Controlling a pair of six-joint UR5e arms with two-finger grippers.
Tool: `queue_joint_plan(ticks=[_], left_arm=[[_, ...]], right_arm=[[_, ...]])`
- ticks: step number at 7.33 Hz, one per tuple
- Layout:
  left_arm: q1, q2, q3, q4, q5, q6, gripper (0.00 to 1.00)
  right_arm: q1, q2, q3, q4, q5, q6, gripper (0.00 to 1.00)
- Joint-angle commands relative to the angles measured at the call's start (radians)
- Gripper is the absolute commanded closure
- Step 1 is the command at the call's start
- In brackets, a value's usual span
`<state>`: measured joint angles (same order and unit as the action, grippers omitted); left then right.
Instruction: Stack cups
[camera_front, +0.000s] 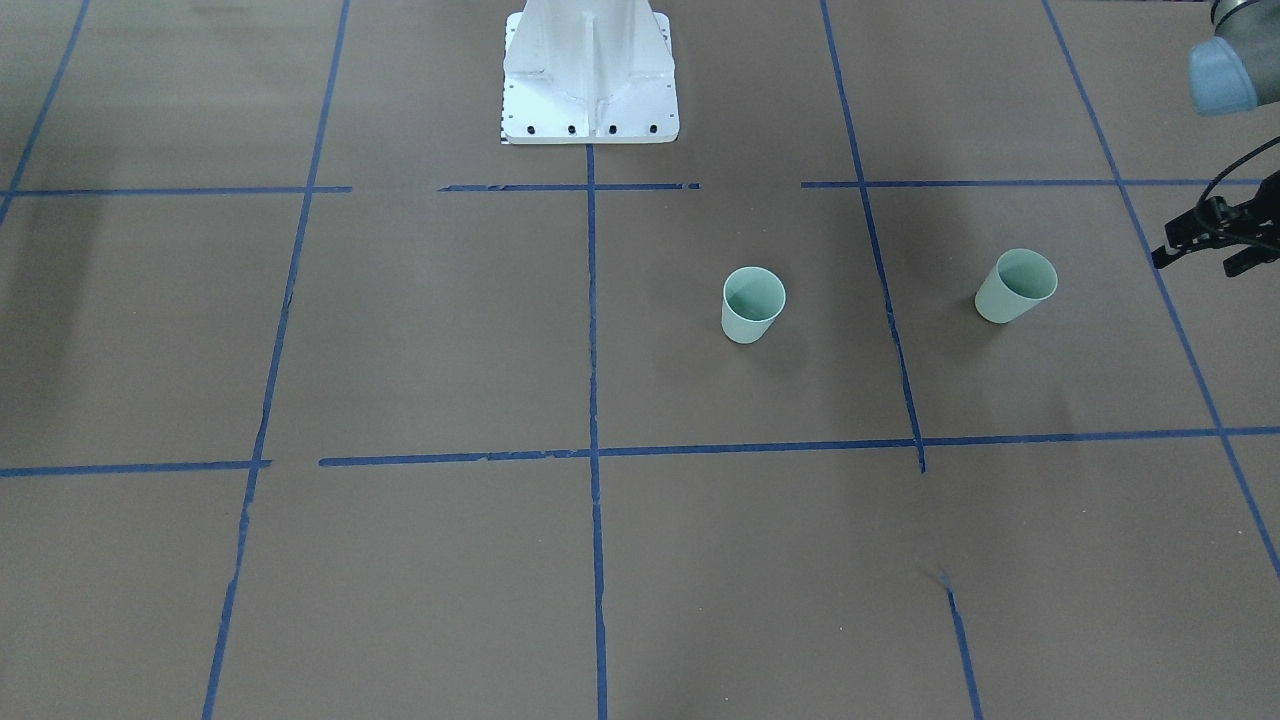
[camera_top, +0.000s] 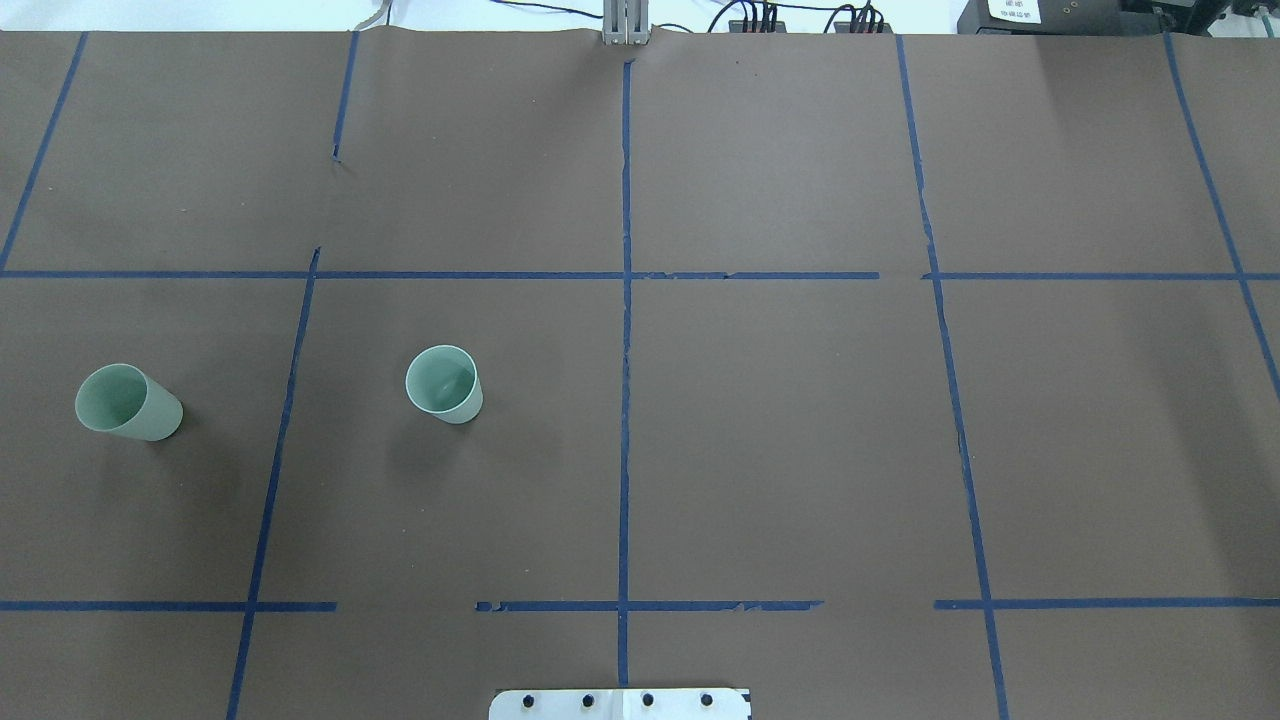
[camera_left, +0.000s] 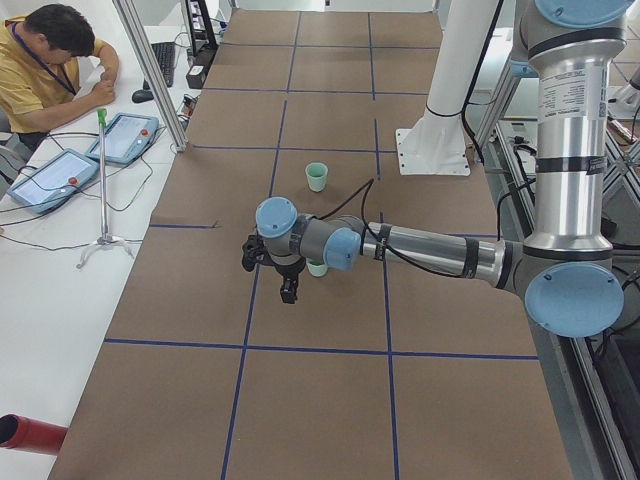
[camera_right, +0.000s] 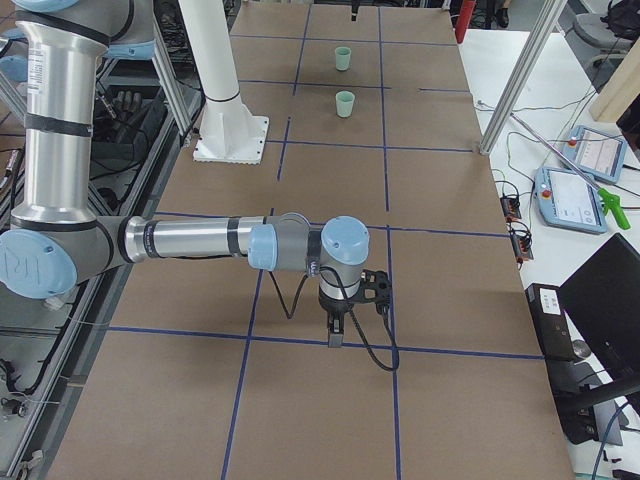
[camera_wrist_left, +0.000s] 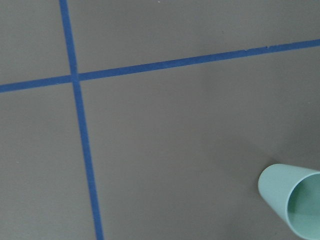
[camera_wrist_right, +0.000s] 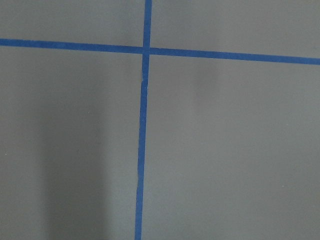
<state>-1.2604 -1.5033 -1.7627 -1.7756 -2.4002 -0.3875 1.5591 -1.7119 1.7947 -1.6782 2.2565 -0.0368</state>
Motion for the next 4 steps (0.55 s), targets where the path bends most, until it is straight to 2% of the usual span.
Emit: queue_joint_plan(ticks=[1,3,4], left_arm=[[0.12,0.014,-0.004,-0.196,0.088,-0.311,0.0],[0.195,0.053,-0.003,-0.357,0.092,-0.485,0.0],[0.225,0.063,-0.001,-0.381,0.098,-0.542,0.0]], right_arm=[[-0.001,0.0,0.0,0.0,0.0,0.0,0.0],[0.001,0.0,0.0,0.0,0.0,0.0,0.0],[-0.001,0.0,0.0,0.0,0.0,0.0,0.0]])
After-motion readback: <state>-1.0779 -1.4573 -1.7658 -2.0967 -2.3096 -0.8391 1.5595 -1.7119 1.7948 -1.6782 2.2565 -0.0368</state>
